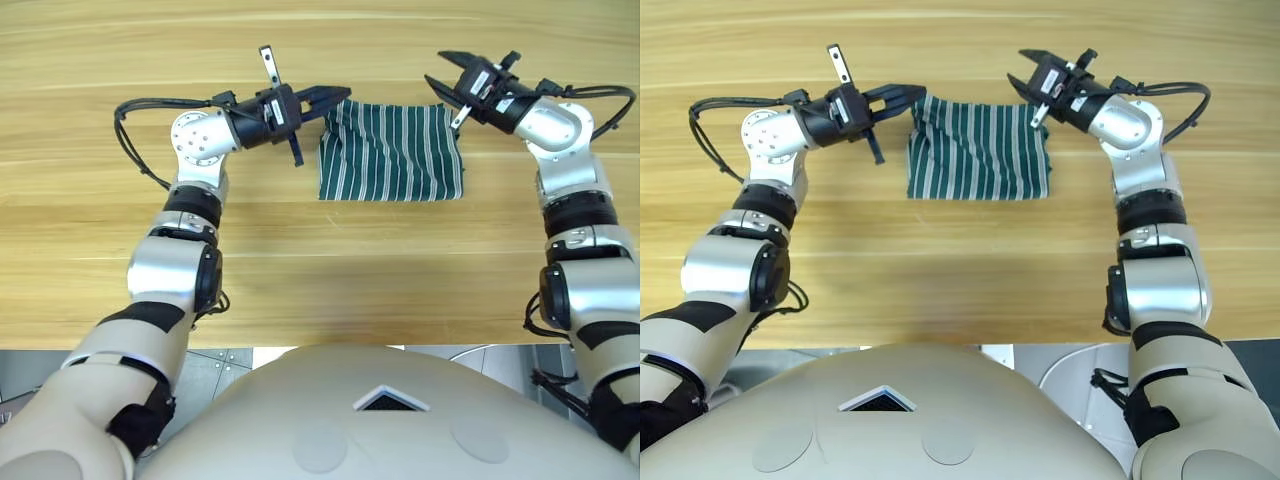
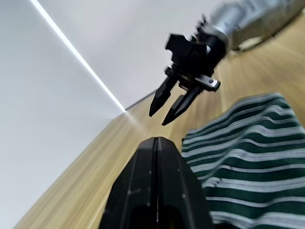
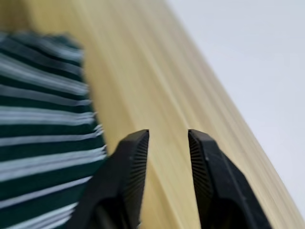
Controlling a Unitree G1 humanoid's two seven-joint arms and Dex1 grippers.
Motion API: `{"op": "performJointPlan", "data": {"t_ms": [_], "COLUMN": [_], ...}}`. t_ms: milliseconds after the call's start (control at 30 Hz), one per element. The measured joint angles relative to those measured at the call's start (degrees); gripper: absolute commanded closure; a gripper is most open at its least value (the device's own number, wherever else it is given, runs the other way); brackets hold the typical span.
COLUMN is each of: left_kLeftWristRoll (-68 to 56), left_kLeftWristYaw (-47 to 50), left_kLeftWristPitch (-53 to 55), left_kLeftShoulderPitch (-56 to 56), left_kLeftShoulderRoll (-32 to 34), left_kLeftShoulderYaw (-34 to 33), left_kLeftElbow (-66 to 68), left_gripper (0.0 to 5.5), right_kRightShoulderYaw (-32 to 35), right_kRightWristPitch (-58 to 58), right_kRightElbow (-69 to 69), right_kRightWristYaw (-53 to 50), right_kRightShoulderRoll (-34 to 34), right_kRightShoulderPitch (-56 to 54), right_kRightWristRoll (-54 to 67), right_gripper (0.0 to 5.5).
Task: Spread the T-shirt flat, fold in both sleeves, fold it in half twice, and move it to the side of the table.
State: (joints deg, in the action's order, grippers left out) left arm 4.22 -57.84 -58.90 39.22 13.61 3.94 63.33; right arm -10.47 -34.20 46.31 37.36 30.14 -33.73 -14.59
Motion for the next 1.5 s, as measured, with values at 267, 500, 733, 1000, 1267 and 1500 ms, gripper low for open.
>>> {"op": "performJointPlan", "data": {"t_ms": [267, 500, 733, 1000, 1267, 1500], "left_kLeftWristRoll": [19.6, 27.4, 34.9, 39.4, 40.5, 39.9], "left_kLeftWristYaw": [17.9, 24.1, 28.6, 33.6, 37.8, 40.7], "left_kLeftWristPitch": [-2.0, -2.2, -2.0, -1.9, -2.3, -1.7], "left_kLeftShoulderPitch": [3.8, 6.5, 7.2, 8.1, 7.6, 6.6], "left_kLeftShoulderRoll": [5.1, 4.8, 3.1, 3.8, 8.3, 12.3], "left_kLeftShoulderYaw": [10.8, 18.5, 27.1, 32.4, 34.8, 34.5], "left_kLeftElbow": [0.0, 0.6, 1.6, 1.9, 1.0, 1.4], "left_gripper": [5.50, 5.50, 5.50, 5.50, 5.50, 5.50], "right_kRightShoulderYaw": [-6.2, -10.0, -13.8, -17.9, -19.3, -18.2], "right_kRightWristPitch": [-1.2, -0.9, 0.0, -0.8, 0.1, -0.4], "right_kRightElbow": [-3.4, -2.3, 3.6, 11.6, 19.6, 20.5], "right_kRightWristYaw": [4.3, 5.3, 5.1, 0.7, -7.6, -7.7], "right_kRightShoulderRoll": [2.0, 0.1, -3.3, -5.3, -4.9, -4.3], "right_kRightShoulderPitch": [-0.3, -4.2, -7.5, -9.7, -11.9, -11.2], "right_kRightWristRoll": [-4.0, -6.9, -9.8, -13.7, -15.9, -14.2], "right_gripper": [5.47, 5.47, 5.47, 5.47, 5.47, 5.47]}}
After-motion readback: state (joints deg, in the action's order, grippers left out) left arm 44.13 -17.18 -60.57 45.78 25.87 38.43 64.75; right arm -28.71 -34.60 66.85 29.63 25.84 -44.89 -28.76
